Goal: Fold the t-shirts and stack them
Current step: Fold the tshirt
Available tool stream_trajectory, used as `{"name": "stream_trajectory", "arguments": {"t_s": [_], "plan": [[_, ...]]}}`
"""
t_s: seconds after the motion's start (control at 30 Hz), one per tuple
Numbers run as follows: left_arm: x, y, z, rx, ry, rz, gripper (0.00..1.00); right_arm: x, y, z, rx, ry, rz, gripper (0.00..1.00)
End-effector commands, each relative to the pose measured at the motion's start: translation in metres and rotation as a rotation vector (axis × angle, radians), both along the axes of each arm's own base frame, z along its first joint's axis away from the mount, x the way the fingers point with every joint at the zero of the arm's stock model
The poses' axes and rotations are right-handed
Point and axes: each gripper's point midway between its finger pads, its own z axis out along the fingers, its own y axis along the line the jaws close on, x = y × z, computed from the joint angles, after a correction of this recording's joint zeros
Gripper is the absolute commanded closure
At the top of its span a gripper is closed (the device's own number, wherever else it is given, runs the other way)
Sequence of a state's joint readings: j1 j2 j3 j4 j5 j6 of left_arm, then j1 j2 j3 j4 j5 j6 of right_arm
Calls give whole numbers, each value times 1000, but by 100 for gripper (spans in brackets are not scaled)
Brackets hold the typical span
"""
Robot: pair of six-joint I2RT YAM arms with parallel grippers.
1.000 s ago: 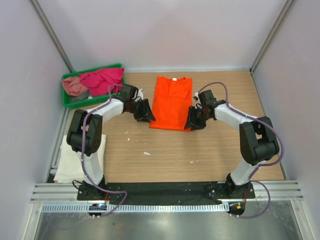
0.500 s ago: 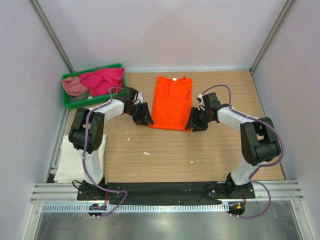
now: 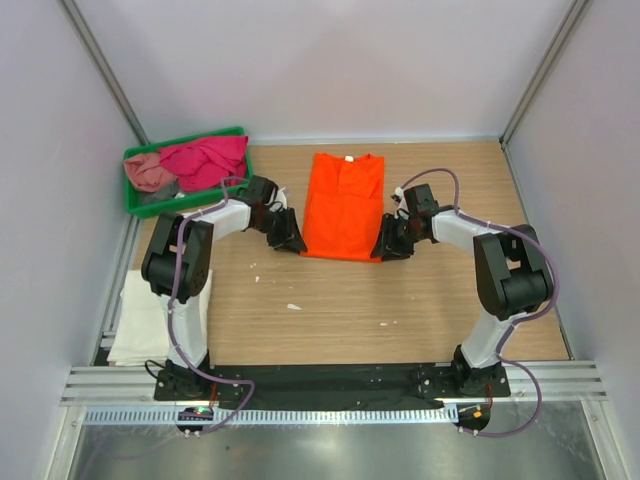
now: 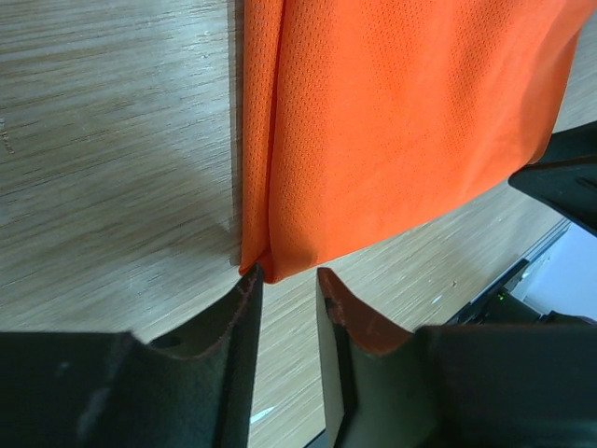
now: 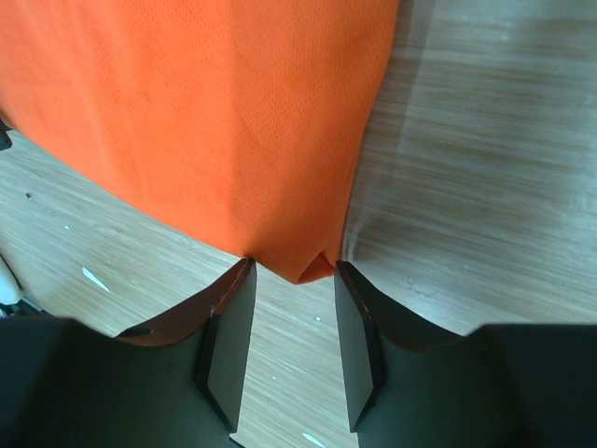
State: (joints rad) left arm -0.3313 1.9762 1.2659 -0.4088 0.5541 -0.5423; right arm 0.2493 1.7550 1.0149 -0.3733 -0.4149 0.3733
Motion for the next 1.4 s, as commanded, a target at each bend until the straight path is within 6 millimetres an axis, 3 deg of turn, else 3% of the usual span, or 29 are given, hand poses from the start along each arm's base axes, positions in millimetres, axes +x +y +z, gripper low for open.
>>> {"name": "stream_trajectory", "arguments": {"t_s": [0.0,0.53,0.73,0.87,0.9,1.0,1.27,1.33,1.37], "plan": [[5,-4,4,-39,-17,-5,71,23,8,19,33,-86,23,56],[-1,-3,-3,-43,4,6,78,25,12,13,58,-80,22,57],[-1,0,-4,-32,13,21,96,13,5,9,33,-66,7,59],[-6,3,-10,-15,35,35,100,5,-2,2,19,-44,-7,79],[-9,5,-14,-10,50,40,100,3,-3,0,12,-35,-11,88],[-14,7,-18,0,68,55,100,-2,-7,-4,0,-15,-27,97],[-42,19,-21,26,92,84,100,-24,-11,-8,1,37,-7,97],[-44,16,-16,4,87,76,100,-28,-12,-7,-3,50,-5,91],[-48,15,-14,-9,95,70,89,-27,-13,-4,-7,49,-13,78]]}}
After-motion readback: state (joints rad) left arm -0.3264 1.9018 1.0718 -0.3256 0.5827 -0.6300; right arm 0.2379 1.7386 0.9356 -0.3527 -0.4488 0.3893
